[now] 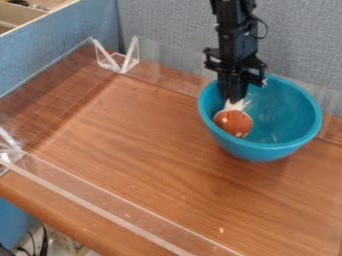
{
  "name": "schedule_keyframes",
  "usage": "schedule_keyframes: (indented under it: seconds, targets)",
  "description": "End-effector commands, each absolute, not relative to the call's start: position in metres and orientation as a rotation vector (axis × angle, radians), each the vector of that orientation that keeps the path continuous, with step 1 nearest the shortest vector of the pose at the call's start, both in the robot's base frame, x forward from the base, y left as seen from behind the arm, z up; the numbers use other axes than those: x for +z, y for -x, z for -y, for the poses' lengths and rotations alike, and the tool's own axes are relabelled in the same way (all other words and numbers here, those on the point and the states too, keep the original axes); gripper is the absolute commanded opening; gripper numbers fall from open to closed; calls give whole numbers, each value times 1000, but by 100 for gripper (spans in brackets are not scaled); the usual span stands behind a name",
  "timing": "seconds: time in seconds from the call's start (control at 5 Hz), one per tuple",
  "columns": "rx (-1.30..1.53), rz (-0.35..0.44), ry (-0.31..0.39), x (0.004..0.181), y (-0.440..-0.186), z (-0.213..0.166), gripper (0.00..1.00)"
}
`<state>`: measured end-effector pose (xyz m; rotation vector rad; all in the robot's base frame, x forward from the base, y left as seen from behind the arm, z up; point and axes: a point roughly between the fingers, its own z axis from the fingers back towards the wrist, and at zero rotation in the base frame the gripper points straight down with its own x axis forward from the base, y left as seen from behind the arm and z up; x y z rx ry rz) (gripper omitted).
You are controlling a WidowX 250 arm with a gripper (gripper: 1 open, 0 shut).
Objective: Put the mushroom in the blue bowl
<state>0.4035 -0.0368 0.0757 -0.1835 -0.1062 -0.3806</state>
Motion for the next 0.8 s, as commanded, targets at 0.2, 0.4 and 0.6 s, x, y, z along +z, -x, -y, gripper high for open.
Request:
schedule_keyframes:
  seconds: [0.2, 0.4, 0.6]
  targets:
    - [-540, 201, 173, 116, -415, 39, 0]
    - [-585, 199, 174, 117, -416, 33, 0]
    - [-537, 203, 165, 111, -409, 33, 0]
